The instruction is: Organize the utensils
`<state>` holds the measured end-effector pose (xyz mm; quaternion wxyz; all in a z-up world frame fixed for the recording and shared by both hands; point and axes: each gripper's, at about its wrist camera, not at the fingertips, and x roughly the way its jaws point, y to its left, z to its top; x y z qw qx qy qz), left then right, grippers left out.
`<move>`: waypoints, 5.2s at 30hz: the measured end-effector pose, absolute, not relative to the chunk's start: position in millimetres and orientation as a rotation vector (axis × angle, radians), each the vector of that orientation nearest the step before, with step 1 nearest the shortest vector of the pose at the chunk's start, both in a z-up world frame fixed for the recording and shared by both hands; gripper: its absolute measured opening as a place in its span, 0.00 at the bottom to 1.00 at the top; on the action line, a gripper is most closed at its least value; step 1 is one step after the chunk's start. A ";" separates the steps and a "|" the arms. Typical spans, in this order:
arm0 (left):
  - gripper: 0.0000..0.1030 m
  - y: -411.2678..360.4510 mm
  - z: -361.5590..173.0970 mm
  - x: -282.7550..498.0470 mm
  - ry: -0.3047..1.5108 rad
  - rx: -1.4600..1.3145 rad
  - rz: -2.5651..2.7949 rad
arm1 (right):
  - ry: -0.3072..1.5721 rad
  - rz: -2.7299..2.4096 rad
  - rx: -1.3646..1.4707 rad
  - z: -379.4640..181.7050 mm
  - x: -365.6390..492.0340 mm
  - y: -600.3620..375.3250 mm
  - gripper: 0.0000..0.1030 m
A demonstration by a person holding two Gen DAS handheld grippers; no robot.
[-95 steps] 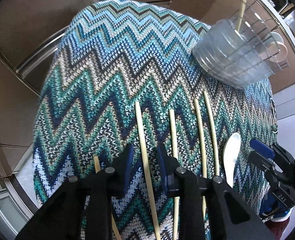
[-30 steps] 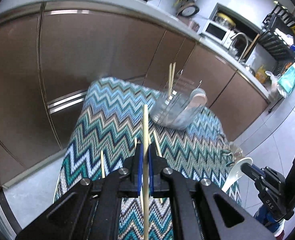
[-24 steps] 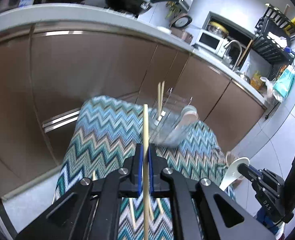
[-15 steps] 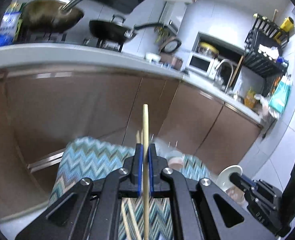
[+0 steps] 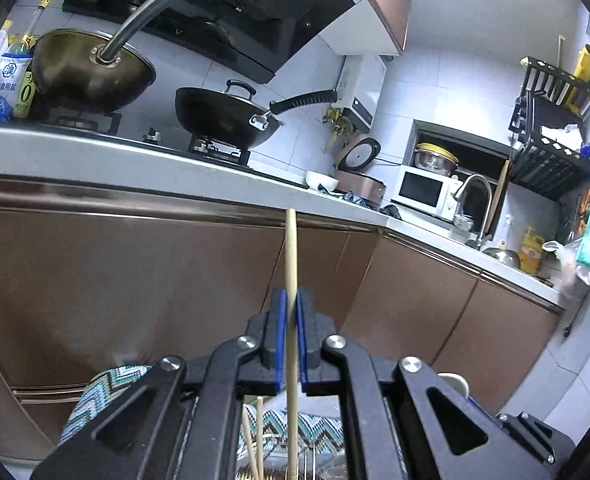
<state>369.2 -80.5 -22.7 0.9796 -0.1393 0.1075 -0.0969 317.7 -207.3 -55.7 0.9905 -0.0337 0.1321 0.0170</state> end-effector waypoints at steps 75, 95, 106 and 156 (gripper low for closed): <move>0.50 9.7 -42.4 73.3 0.329 0.010 -0.070 | 0.246 -0.210 -0.049 -35.7 35.1 -166.9 0.96; 0.53 15.4 -43.0 62.7 0.293 0.013 -0.075 | 0.237 -0.221 -0.069 -36.8 35.5 -160.2 1.00; 0.53 14.6 -46.3 61.4 0.283 0.012 -0.076 | 0.243 -0.242 -0.062 -41.0 41.0 -162.2 1.00; 0.62 24.7 -82.5 125.8 0.430 0.000 -0.044 | 0.388 -0.151 -0.088 -77.6 98.1 -160.5 0.98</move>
